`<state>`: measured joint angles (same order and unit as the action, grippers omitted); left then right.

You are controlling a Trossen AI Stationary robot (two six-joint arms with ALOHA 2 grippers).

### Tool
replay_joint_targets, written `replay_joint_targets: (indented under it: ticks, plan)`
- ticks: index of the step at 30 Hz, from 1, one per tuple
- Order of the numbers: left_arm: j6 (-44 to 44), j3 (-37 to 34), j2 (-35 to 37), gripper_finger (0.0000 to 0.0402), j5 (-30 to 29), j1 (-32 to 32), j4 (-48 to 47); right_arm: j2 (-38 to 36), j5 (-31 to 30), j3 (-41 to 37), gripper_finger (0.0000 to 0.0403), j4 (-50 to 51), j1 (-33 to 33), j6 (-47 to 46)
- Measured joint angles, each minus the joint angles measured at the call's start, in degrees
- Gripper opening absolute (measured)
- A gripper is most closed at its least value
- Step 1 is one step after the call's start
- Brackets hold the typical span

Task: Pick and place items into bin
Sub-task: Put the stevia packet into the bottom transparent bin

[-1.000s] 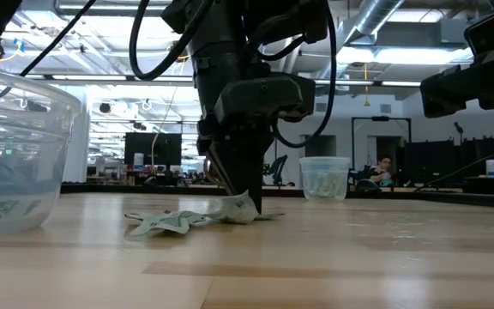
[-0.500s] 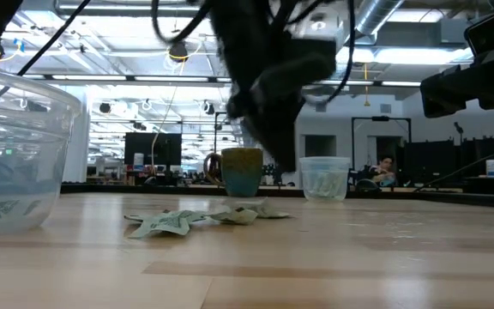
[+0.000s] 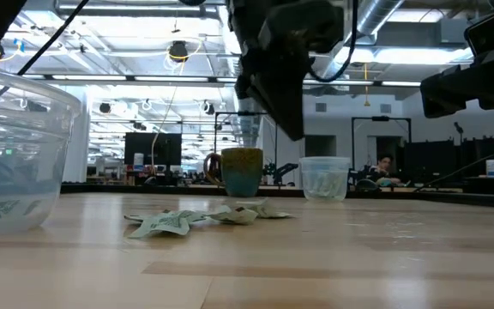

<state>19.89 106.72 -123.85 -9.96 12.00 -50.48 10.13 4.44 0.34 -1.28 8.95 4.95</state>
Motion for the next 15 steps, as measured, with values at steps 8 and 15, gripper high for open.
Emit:
replay_joint_targets:
  ticks: [8,15]
  plan:
    - [-0.37,-0.73,0.0,0.0082,-1.18,-0.3,-3.89,0.0,0.0,0.0,0.0123,0.0,0.0,0.0]
    - [-1.54,-5.79,-0.09,0.0146,5.55,-0.14,1.57,0.0,0.01,0.0,0.0123,0.02,0.0,0.0]
